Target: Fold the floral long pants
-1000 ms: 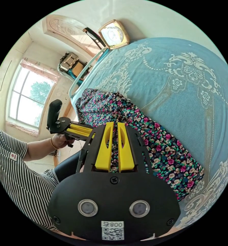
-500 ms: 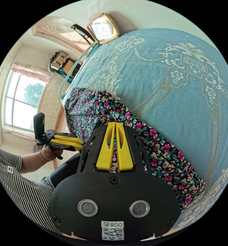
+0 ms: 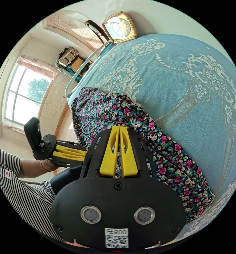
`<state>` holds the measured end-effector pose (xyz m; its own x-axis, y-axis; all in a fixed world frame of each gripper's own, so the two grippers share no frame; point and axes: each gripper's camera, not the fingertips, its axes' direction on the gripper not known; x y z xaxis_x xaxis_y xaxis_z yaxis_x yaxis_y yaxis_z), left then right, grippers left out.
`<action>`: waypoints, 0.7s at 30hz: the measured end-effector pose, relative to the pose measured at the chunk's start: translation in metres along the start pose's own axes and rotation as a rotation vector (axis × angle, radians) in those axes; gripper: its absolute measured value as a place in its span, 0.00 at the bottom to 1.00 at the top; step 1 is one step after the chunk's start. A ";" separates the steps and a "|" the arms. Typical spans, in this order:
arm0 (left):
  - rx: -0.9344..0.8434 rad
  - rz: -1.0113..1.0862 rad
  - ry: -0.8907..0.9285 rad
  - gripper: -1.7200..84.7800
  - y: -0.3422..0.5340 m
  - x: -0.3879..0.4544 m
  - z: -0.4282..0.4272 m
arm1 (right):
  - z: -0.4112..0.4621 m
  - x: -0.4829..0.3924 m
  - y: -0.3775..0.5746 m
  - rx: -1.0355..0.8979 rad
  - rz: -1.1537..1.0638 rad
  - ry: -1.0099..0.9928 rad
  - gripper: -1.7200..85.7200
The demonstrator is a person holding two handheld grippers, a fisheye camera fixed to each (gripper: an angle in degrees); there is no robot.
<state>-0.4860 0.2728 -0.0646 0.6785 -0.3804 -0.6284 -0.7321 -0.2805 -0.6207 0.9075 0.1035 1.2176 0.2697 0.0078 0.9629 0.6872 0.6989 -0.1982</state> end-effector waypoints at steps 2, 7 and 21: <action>0.004 -0.007 0.002 0.02 0.002 0.003 0.004 | 0.005 0.008 -0.004 -0.027 0.022 0.009 0.02; 0.012 -0.015 0.039 0.02 0.005 0.008 0.003 | 0.000 0.024 -0.004 -0.022 0.049 -0.025 0.02; 0.095 0.060 -0.011 0.02 -0.025 0.052 -0.017 | -0.124 0.083 0.119 0.233 0.328 0.000 0.02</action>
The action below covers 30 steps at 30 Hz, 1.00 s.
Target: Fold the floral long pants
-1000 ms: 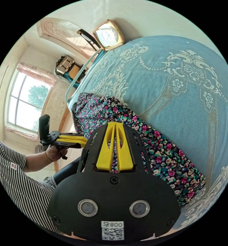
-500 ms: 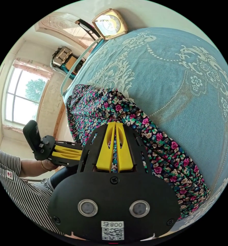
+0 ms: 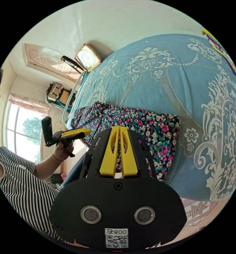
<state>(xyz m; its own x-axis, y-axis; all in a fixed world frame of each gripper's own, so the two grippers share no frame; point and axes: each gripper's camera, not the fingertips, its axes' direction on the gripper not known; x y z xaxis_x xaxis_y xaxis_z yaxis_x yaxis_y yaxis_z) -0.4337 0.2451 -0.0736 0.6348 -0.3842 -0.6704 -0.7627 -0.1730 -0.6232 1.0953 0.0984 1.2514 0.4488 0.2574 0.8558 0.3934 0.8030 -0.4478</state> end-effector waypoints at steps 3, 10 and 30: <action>-0.011 0.001 -0.078 0.03 -0.016 0.004 0.003 | -0.006 0.017 0.014 -0.015 0.053 0.014 0.02; 0.052 -0.073 -0.203 0.07 -0.054 -0.014 -0.014 | 0.016 -0.005 -0.034 -0.027 -0.156 -0.088 0.05; 0.022 -0.058 -0.151 0.07 -0.080 -0.005 -0.021 | 0.112 -0.045 -0.071 -0.275 -0.511 -0.208 0.03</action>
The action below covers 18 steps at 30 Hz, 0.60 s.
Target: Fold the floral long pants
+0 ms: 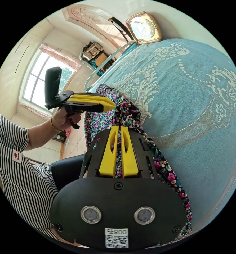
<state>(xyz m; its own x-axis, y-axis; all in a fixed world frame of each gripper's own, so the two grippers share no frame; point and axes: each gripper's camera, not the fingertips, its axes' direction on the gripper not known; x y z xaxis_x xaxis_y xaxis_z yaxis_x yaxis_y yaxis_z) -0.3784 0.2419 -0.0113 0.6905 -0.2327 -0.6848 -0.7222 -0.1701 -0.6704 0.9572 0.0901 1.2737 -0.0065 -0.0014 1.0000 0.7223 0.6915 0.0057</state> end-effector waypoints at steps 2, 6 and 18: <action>-0.002 0.000 0.024 0.09 -0.015 0.000 -0.001 | 0.003 0.002 0.000 -0.009 -0.008 -0.022 0.03; -0.086 0.056 0.012 0.10 -0.042 0.007 0.012 | 0.013 0.005 0.001 -0.069 -0.010 -0.083 0.03; -0.134 0.076 -0.100 0.03 -0.055 0.022 0.009 | -0.031 0.005 0.004 0.182 0.016 0.054 0.04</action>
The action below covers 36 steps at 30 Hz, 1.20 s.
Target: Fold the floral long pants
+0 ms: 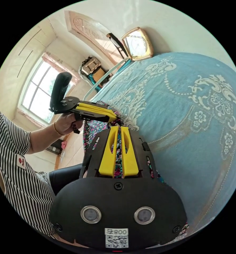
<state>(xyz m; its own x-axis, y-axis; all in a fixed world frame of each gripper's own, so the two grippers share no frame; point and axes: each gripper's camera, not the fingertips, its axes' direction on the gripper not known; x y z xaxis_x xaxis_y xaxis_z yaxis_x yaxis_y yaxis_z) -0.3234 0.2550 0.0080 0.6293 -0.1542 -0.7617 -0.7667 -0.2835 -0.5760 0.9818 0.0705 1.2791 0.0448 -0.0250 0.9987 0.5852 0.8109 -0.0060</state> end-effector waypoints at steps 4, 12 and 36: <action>0.063 -0.055 0.006 0.03 0.005 -0.005 -0.012 | 0.015 0.001 -0.006 -0.106 -0.037 -0.045 0.05; 0.199 -0.110 0.033 0.03 0.008 -0.015 -0.024 | 0.021 -0.023 -0.005 -0.158 -0.123 0.061 0.05; 0.192 -0.136 0.099 0.03 -0.035 -0.052 0.018 | 0.015 -0.020 -0.038 -0.076 0.086 0.069 0.10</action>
<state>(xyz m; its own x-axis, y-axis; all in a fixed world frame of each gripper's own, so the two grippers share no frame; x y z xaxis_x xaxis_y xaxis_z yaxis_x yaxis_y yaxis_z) -0.3320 0.2896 0.0626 0.7302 -0.2214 -0.6464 -0.6786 -0.1247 -0.7239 0.9471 0.0490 1.2602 0.1512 0.0002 0.9885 0.6367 0.7649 -0.0976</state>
